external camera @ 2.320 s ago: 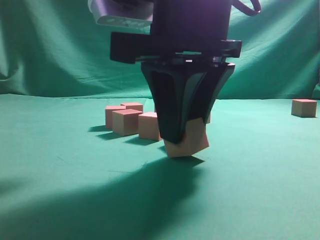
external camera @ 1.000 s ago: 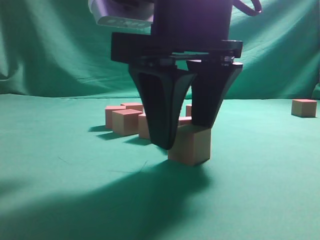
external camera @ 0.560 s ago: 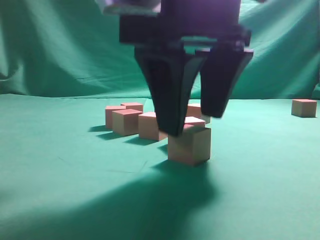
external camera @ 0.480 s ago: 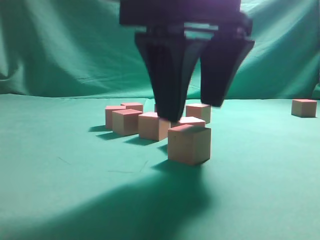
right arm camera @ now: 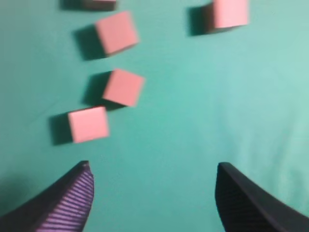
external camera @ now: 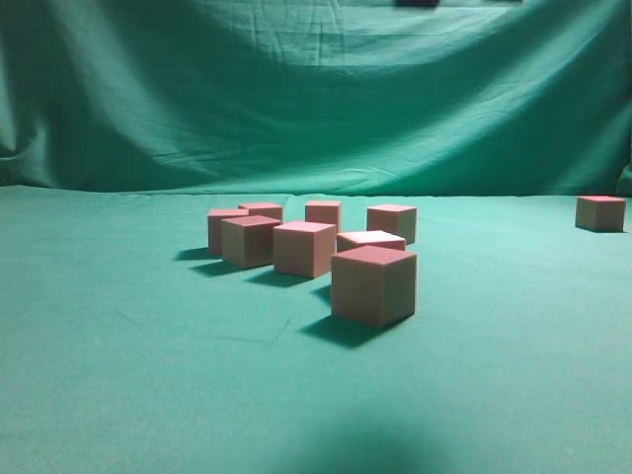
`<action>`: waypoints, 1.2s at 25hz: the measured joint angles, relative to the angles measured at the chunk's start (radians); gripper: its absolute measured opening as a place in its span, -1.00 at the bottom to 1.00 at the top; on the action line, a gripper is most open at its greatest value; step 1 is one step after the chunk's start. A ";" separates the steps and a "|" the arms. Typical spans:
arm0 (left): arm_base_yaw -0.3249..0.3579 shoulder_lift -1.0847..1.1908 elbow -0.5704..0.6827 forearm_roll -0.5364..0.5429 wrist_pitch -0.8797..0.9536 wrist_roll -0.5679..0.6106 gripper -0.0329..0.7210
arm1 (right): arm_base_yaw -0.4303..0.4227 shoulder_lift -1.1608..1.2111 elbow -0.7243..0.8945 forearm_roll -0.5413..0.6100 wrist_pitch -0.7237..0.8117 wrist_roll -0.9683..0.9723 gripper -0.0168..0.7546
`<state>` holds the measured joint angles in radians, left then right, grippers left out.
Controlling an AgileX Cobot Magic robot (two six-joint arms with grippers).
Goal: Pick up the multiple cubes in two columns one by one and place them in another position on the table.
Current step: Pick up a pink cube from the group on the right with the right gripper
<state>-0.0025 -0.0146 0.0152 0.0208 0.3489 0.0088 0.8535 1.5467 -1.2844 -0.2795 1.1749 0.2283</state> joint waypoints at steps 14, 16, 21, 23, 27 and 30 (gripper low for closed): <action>0.000 0.000 0.000 0.000 0.000 0.000 -0.91 | -0.509 -0.081 -0.041 0.020 0.013 0.018 0.30; 0.000 0.000 0.000 0.000 0.000 0.000 -0.91 | -0.583 -0.058 -0.041 0.079 -0.024 -0.013 0.30; 0.000 0.000 0.000 0.000 0.000 0.000 -0.91 | -0.685 0.079 -0.077 0.133 -0.081 -0.102 0.30; 0.000 0.000 0.000 0.000 0.000 0.000 -0.91 | -0.705 0.159 -0.127 0.139 -0.083 -0.113 0.30; 0.000 0.000 0.000 0.000 0.000 0.000 -0.91 | -0.739 0.329 -0.285 0.141 -0.083 -0.141 0.30; 0.000 0.000 0.000 0.000 0.000 0.000 -0.91 | -0.757 0.443 -0.405 0.141 -0.083 -0.155 0.30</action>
<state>-0.0025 -0.0146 0.0152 0.0208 0.3489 0.0088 0.0967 1.9899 -1.6896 -0.1383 1.0916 0.0732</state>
